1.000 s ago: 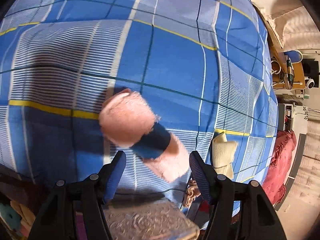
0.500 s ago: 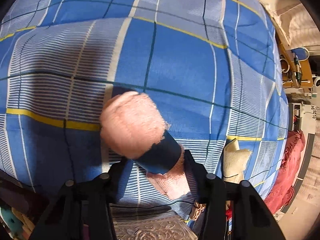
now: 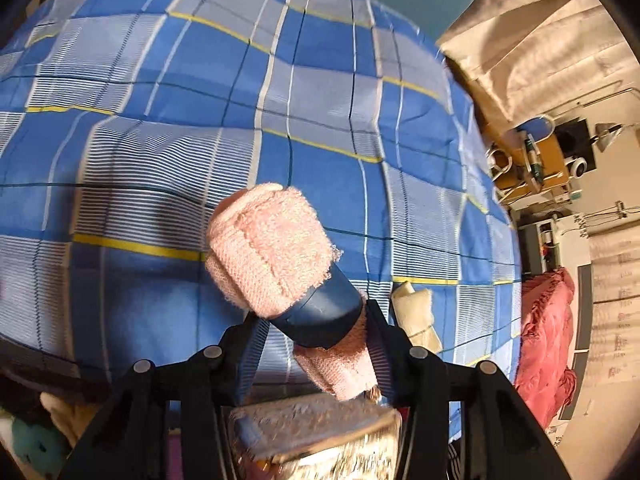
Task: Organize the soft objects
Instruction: 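Grasp the pink rolled towel with the left gripper while the right holds the red sock, then carry the pink towel into the gold tray and open the left gripper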
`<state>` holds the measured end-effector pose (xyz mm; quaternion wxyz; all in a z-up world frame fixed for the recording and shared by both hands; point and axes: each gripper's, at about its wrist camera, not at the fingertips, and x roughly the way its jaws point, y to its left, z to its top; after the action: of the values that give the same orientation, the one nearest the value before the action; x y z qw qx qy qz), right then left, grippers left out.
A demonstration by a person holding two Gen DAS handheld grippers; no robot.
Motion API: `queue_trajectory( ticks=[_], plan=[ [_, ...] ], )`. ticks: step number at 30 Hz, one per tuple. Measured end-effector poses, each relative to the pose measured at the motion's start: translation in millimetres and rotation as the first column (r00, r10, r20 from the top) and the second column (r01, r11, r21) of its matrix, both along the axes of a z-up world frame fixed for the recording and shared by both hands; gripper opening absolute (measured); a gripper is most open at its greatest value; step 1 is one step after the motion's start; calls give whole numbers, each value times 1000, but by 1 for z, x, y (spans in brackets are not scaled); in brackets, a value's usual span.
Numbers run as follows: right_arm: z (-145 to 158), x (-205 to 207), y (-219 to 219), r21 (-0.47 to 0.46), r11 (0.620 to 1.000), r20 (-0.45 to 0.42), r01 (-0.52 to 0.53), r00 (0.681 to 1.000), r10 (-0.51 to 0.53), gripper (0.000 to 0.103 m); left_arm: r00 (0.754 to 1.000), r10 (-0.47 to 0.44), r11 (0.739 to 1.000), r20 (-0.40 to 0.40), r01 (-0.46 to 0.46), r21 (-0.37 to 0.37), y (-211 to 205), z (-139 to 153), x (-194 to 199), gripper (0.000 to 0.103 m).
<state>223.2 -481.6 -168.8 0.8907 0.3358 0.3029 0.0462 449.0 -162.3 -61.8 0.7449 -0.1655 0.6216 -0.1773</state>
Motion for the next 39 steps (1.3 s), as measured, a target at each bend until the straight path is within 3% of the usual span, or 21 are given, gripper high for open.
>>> queue_trajectory(
  ticks=[5,9,13,17,24,31,39],
  plan=[
    [0,-3,-2,2,1000,2,18,1000,-18,30,996,24,995,80,-16,-97,32,31,-27,48],
    [1,-3,-1,-4,1000,-1,17,1000,-17,30,983,-4,990,186,30,-134,61,71,-55,48],
    [2,-3,-1,-9,1000,-5,24,1000,-24,30,958,-62,989,279,96,-110,90,103,-97,48],
    [2,-3,-1,-15,999,-11,34,999,-34,30,956,-42,988,292,83,-131,132,108,-135,48],
    [4,-1,1,-42,998,-30,41,999,-42,30,971,16,996,238,6,-92,199,77,-192,48],
    [8,2,6,-89,995,-51,41,998,-46,30,991,55,998,124,-58,17,259,20,-254,48],
    [32,-6,16,-193,980,-36,38,998,-46,30,998,61,991,-29,-57,119,297,-42,-272,48]
  ],
)
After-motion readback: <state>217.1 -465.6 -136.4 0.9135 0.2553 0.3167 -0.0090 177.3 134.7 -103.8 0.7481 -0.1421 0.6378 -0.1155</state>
